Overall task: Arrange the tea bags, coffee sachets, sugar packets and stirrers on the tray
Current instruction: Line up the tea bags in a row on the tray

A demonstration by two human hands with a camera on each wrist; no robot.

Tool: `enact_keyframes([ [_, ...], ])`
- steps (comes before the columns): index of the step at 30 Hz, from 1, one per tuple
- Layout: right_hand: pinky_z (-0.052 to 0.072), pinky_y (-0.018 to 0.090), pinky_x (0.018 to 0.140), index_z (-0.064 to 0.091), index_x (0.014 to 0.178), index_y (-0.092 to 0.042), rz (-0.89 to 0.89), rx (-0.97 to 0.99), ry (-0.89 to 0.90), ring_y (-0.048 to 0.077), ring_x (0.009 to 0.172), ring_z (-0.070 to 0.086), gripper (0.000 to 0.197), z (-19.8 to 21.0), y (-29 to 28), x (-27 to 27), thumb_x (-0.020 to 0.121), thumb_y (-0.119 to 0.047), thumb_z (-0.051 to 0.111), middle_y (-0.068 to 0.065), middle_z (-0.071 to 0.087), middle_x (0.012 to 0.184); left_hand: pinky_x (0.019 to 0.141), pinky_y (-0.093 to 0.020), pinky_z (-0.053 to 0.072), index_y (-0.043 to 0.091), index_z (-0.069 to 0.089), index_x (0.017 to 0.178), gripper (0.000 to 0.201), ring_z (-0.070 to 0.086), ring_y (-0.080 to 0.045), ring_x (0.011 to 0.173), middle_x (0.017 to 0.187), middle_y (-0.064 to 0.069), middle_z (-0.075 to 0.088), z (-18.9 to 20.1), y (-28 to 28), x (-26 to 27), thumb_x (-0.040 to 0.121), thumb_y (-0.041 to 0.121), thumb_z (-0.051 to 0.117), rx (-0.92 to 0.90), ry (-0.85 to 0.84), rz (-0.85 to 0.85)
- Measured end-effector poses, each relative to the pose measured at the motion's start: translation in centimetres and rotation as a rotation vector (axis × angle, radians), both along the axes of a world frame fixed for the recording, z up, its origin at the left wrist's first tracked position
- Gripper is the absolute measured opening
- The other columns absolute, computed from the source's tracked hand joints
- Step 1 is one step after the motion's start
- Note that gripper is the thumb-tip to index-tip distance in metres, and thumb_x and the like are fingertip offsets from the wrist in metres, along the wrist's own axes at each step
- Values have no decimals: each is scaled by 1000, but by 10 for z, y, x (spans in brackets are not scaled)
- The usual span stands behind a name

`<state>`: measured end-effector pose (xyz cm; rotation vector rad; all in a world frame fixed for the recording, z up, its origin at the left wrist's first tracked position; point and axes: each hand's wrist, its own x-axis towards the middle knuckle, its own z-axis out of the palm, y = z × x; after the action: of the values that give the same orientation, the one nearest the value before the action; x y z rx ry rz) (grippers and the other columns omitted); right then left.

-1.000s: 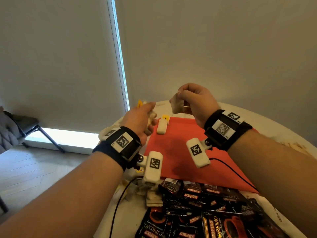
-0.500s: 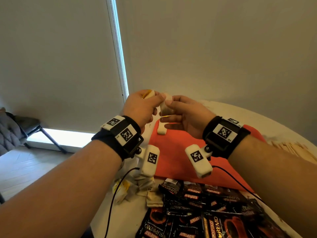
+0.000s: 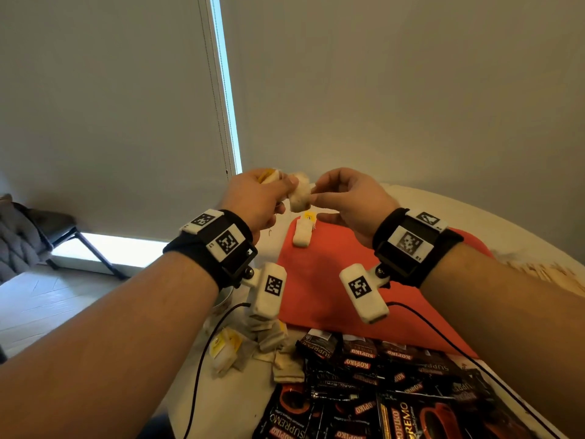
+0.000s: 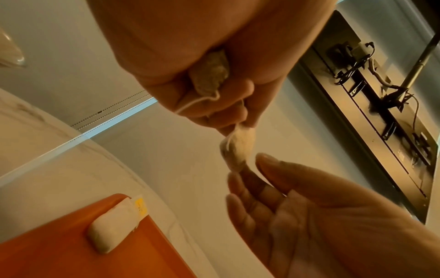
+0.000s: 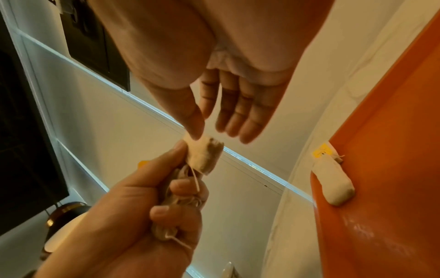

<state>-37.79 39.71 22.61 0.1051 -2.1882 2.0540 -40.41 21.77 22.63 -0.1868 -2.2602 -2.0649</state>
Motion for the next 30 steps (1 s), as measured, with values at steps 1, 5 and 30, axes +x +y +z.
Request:
enact_keyframes([
  [1,61,39,75,61,98,-11,17,6,-18,28,95,73,26,-1,-1,-3,83,4,76,15,69,100,45,-20,43,15,71,106,16,56,-10,59,76,-2,63,0,0,0,96,28,73,-16,-10,-20],
  [5,59,36,68,57,90,-10,19,9,-53,34,88,75,30,-9,-5,-14,81,11,76,19,68,92,46,-20,42,17,70,98,12,55,-10,59,77,-3,63,-2,-1,-4,96,27,74,-29,-62,-29],
  [30,62,35,80,66,92,0,-119,269,-573,22,79,72,4,-62,-6,-58,95,-3,66,14,72,84,41,-19,38,14,69,87,21,55,-9,57,87,-5,70,-5,-7,-29,95,33,71,133,-310,69],
])
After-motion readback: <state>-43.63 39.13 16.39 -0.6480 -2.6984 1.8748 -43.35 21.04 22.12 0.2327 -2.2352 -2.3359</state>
